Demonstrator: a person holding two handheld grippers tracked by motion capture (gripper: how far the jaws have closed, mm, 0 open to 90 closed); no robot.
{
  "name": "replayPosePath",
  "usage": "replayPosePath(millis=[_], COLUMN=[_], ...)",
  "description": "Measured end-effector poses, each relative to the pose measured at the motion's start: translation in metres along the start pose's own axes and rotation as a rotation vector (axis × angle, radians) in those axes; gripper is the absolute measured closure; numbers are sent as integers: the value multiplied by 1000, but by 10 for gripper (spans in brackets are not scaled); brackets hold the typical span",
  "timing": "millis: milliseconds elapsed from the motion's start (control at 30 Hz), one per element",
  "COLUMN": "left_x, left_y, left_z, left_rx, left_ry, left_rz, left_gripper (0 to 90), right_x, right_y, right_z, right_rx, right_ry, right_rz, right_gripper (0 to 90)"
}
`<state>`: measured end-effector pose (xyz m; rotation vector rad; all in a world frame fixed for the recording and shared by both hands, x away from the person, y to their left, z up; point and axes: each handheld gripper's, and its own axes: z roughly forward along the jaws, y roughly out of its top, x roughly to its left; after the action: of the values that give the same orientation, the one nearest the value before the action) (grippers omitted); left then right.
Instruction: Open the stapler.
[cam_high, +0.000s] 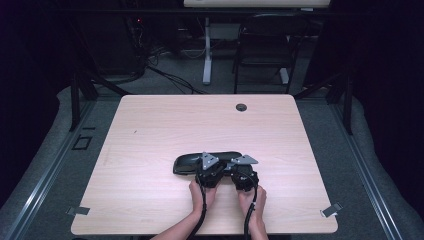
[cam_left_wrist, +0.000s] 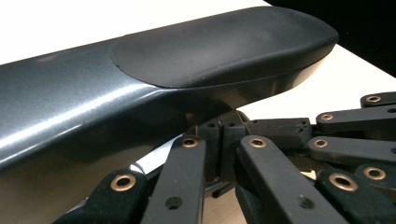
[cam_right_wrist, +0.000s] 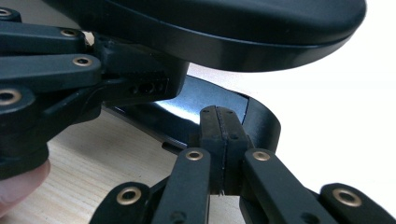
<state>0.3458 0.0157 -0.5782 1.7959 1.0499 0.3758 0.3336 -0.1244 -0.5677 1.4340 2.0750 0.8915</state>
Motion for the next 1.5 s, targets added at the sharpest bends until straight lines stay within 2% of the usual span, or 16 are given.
replayPosePath(millis=[300,433,567,800,1000,1167,1500], left_x=[-1,-1,-2,-2,0,0,-2], left_y=[0,-1,0,0,-1,-1,-2], left_z=[1,2,3,4,7,7,5], left_rx=[-5,-15,-13,-4,2,-11,-36], left_ry=[-3,-11,-13,-12,-11,-17,-16], left_rz=[-2,-16,9,21,11,-14,-7], left_gripper=[900,900,900,900,900,900,900], right_x=[0,2,2,-1,-4,-2,-5], right_y=[-1,-2,-2,1,5,4,4], right_z=[-1,-1,-2,0,3,4,3], right_rx=[1,-8,-1,8,13,2,4], right_ry=[0,-3,-4,13,19,11,27], right_rz=[-1,-10,-10,-3,-1,-16,-8], right_gripper=[900,900,900,900,900,900,900])
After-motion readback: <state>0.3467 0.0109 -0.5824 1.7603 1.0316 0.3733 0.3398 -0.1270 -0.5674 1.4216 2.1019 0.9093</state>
